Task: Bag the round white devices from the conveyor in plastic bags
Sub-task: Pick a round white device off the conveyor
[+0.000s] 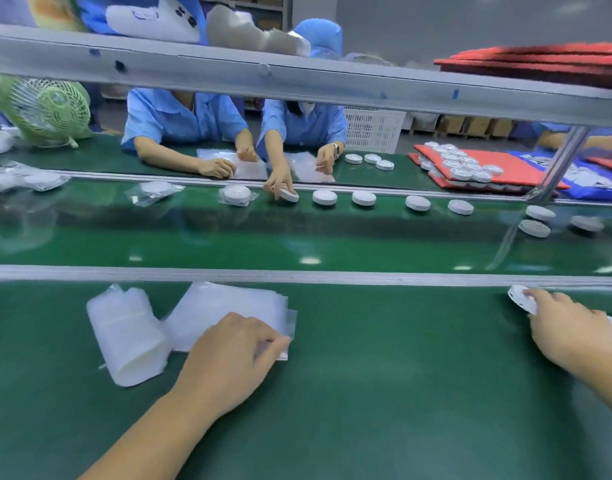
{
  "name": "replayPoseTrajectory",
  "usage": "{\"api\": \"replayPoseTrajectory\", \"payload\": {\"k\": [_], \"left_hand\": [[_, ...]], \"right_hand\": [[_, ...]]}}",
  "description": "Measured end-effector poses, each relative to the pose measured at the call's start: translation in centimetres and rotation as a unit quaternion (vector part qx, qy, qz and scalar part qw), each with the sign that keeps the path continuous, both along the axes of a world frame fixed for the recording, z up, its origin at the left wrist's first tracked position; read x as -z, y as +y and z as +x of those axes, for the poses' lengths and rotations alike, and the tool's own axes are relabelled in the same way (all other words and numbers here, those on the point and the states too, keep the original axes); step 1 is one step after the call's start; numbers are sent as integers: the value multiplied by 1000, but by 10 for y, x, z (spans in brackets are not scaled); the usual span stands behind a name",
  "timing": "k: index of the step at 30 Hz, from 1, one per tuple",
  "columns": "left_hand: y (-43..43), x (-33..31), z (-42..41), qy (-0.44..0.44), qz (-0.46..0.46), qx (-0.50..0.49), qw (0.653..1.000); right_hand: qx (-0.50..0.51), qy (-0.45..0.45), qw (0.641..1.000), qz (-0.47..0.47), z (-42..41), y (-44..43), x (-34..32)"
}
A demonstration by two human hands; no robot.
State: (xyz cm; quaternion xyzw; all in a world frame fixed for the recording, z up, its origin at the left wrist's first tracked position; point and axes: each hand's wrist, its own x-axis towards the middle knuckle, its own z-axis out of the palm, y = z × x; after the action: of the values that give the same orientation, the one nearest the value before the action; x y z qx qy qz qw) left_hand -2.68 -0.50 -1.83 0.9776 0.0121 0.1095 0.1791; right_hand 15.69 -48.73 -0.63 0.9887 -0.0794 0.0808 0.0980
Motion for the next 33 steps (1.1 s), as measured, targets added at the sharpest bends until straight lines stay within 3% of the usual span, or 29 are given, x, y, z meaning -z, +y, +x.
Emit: {"api": "replayPoseTrajectory", "payload": {"k": [3,7,12,17,23,25,28,31,33], "left_hand": [[-1,-3,7,29,11,-11,999],[-6,-6,17,62,94,1,994],[-6,-2,15,1,137,-2,991],[1,2,6,-42,-66,-76,994],[-10,-9,6,-55,-270,-60,960],[-14,-14,4,-40,-350,1,936],[-21,-15,1,-23,-332,42,942],[-29,-17,9,-155,-337,9,929],[-34,-23,20,-233,-369,5,899]], "right_hand": [[-41,-7,997,-66,9,17,-16],[-211,-79,972,74,-3,78,-16],[-502,-139,840,154,-47,179,-8],[-638,-171,744,100,-71,231,11],[-659,-193,698,200,-79,254,24],[-645,-190,682,290,-84,260,23],[-560,-160,666,465,-91,271,16],[-500,-91,662,551,-92,282,-1],[-468,27,661,586,-87,287,-14]]}}
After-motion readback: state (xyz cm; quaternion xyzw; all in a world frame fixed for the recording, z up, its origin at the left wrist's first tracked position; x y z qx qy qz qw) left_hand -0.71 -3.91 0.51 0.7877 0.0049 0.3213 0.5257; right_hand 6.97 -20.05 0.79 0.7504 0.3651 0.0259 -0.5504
